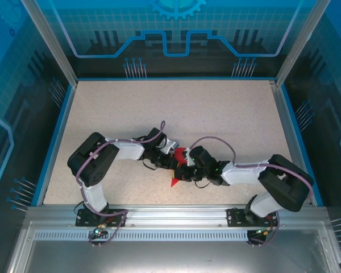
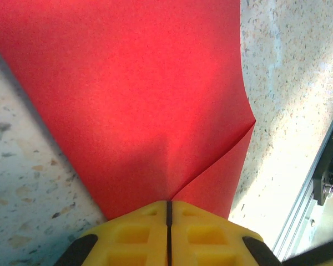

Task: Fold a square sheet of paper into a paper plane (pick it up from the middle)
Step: Third fold the triangle at the center of the table.

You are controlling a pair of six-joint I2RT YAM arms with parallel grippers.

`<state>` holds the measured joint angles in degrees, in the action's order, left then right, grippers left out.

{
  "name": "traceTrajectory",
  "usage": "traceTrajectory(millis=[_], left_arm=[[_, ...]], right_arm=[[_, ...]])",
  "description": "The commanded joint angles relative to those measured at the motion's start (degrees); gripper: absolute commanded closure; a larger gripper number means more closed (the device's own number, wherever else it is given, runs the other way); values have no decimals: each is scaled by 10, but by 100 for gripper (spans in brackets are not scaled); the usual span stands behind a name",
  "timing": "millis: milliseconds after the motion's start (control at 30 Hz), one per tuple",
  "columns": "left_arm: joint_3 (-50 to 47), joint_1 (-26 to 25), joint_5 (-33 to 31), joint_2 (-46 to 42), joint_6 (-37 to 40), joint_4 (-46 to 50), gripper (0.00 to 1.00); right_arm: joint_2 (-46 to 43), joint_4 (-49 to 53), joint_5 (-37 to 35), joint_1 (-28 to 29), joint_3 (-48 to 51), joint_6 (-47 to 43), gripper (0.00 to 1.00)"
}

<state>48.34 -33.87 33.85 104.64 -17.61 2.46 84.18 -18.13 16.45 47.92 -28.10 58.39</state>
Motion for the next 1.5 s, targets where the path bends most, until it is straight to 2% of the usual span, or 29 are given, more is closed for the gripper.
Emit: traceTrajectory(millis=[0,367,533,700,833,1100,1333,1467], left_arm=[[-14,-8,-40,29,21,50,91],[-13,-8,-40,29,21,51,91],[-13,-8,-41,28,23,55,91],[-12,-8,-42,29,23,56,91],[-11,-8,-41,31,22,56,91],[-10,-8,-40,30,23,58,91],[-11,-8,-41,30,24,60,91],[-9,-8,-40,31,23,58,91]], right_arm=[[4,-2,2,-26,19,-13,94],[68,-54,1,-48,59,5,95],[35,-49,15,-64,56,3,94],[-10,-9,28,-109,49,-30,93],[9,-16,51,-133,46,-41,94],[46,-16,32,-142,56,-44,94],[-7,1,48,-163,54,-56,93],[3,4,57,-176,57,-66,93]])
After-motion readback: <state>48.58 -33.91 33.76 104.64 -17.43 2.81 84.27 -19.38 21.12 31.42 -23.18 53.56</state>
